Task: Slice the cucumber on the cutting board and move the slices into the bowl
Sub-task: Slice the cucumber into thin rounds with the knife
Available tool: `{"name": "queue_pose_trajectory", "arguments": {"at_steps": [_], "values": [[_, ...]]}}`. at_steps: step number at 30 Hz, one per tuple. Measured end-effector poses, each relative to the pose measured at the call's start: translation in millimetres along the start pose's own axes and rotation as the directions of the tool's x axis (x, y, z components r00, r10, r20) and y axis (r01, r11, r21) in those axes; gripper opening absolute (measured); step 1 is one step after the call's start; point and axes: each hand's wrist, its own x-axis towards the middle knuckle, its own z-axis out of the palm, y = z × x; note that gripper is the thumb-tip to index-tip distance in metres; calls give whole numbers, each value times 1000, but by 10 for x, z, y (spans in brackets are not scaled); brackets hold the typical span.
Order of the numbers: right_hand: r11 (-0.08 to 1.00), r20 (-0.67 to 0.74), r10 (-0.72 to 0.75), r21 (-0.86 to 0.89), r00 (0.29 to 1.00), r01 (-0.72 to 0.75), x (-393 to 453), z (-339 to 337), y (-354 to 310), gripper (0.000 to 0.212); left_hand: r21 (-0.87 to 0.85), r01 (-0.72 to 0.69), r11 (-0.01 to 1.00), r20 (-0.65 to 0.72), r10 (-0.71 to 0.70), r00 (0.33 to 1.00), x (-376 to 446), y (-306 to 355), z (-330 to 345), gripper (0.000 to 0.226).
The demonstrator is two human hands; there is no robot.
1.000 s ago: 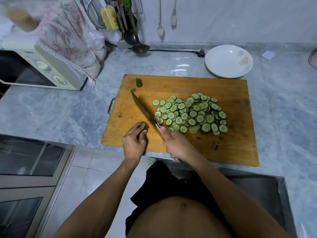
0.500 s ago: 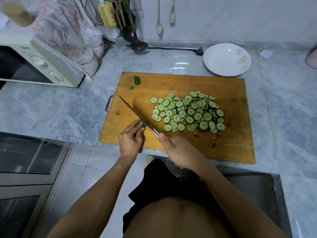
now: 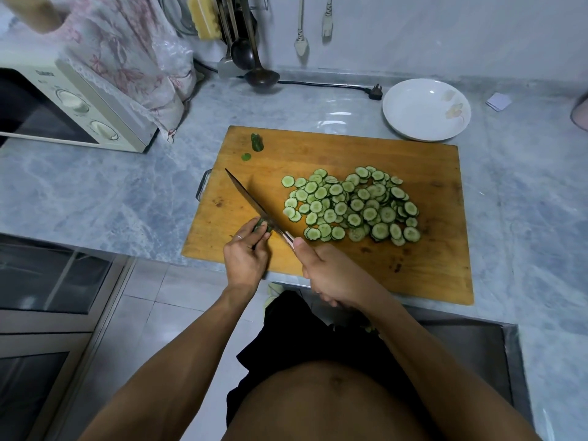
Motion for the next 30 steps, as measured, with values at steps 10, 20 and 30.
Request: {"name": "queue_pose_trajectory", "arguments": {"at_steps": [10, 20, 30], "values": [[981, -94, -99, -174, 991, 82, 265, 232, -46, 66, 38, -29, 999, 11, 29, 1000, 30, -49, -29, 24], [1000, -107, 0, -15, 994, -1, 190, -77, 39, 66, 49, -102, 994, 58, 99, 993, 28, -66, -86, 22], [991, -77, -109, -87, 991, 103, -97, -7, 79, 71, 73, -110, 991, 70, 105, 992, 36, -75, -112, 21]]}}
